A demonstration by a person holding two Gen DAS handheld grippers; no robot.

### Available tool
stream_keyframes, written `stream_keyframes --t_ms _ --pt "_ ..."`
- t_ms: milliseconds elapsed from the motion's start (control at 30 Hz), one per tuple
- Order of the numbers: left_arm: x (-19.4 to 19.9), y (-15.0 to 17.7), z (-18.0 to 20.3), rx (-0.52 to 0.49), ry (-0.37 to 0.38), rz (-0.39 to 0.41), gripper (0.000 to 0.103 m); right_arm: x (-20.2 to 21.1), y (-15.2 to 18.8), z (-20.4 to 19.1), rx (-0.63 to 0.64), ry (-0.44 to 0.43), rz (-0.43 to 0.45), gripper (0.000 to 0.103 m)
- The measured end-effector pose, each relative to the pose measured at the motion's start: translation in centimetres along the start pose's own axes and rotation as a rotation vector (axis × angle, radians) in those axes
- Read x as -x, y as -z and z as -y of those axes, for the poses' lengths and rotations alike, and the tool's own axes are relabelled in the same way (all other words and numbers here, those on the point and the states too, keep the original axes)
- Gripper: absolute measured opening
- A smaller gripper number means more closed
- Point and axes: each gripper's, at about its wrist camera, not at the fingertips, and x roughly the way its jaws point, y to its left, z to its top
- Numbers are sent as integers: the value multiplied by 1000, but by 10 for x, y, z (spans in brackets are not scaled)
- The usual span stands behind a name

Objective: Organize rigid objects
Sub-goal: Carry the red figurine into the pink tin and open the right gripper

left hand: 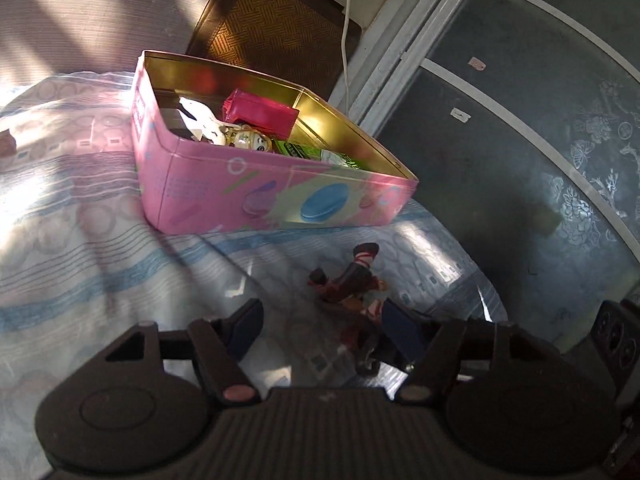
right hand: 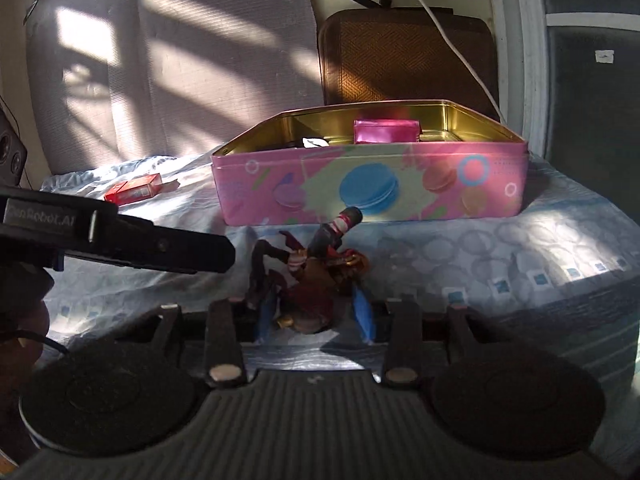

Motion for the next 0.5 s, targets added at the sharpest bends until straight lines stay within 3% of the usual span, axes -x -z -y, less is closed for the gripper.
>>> stream_keyframes --t_ms 133,267,500 --pt "1 -4 7 -15 -31 12 64 0 6 4 -4 -41 -6 51" --pt "19 -14 5 -45 -127 60 64 0 5 5 27 -81 -2 51" --pt "6 -12 9 -7 -45 -46 59 11 5 5 31 -70 66 52"
